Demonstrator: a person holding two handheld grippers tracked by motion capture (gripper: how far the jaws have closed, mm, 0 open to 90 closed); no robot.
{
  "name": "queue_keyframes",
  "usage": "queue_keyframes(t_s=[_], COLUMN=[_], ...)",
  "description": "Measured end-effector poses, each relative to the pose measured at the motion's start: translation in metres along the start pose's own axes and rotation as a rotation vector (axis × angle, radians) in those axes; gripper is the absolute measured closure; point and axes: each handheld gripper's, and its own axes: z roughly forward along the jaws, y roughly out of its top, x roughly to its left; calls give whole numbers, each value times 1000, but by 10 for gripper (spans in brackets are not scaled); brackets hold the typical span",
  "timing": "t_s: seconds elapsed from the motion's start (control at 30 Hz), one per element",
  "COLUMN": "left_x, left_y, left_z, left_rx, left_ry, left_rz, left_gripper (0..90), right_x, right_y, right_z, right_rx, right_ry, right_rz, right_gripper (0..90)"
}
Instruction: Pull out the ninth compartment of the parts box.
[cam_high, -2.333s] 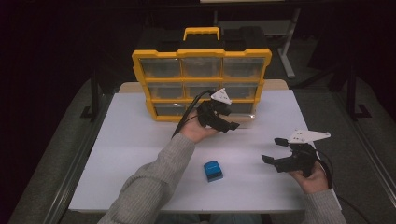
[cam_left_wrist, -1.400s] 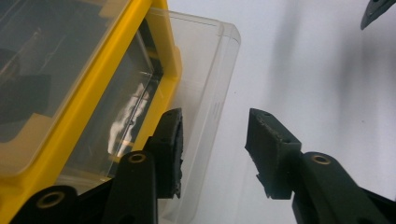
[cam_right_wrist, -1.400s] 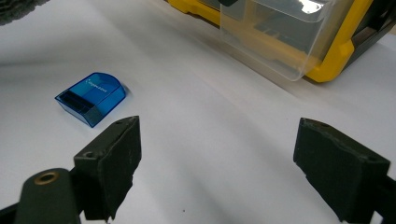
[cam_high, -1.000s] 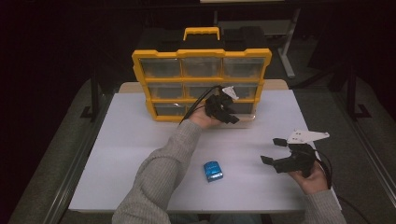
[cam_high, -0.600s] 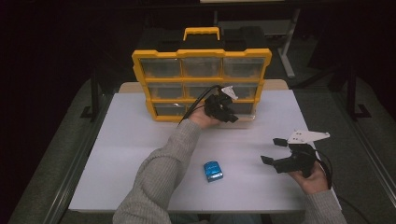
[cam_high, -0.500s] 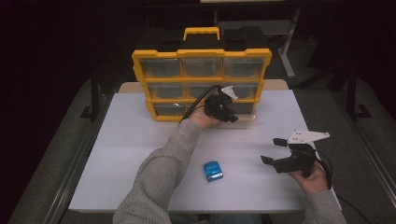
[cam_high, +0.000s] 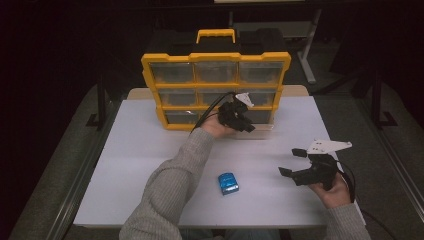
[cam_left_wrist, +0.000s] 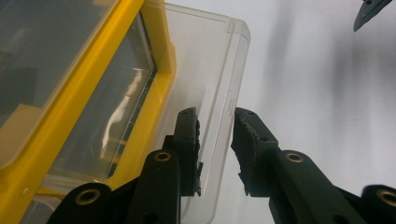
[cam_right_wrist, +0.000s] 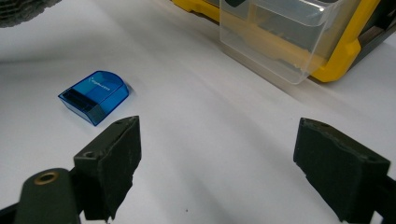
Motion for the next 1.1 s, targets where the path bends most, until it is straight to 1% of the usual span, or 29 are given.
queue_keyframes(t_s=[0.03, 0.07, 0.13, 0.27, 0.37, 0.43, 0.67, 0.7, 0.77, 0.83, 0.9, 1.1], left_x=[0, 1, -1, -1, 0, 0, -1, 0, -1, -1, -3, -3], left_y=[0, 0, 1, 1, 0, -1, -1, -1, -1, 0, 0, 1], left_z=[0, 1, 3, 3, 1, 0, 0, 1, 1, 2, 3, 4], left_rx=[3, 6, 12, 8, 9, 3, 0, 0, 2, 9, 7, 11], left_ry=[0, 2, 8, 8, 0, -14, -15, -16, -13, -4, 0, 0], left_rz=[-3, 9, 12, 13, 22, 3, 8, 22, 20, 26, 14, 9], left_gripper=[707, 700, 688, 697, 708, 716, 715, 713, 711, 704, 701, 701], right_x=[0, 0, 0, 0, 0, 0, 0, 0, 0, 0, 1, 1], right_y=[0, 0, 0, 0, 0, 0, 0, 0, 0, 0, 0, 0], right_z=[0, 0, 1, 1, 1, 1, 2, 2, 2, 3, 3, 4], right_rx=[0, 0, 2, 4, 3, 3, 6, 5, 6, 6, 7, 11], right_ry=[0, 0, 1, 2, 2, 2, 5, 4, 5, 6, 8, 11], right_rz=[-1, -1, -2, -3, -4, -4, -5, -6, -6, -5, -4, -4], right_gripper=[141, 140, 141, 140, 140, 140, 139, 140, 139, 139, 139, 140])
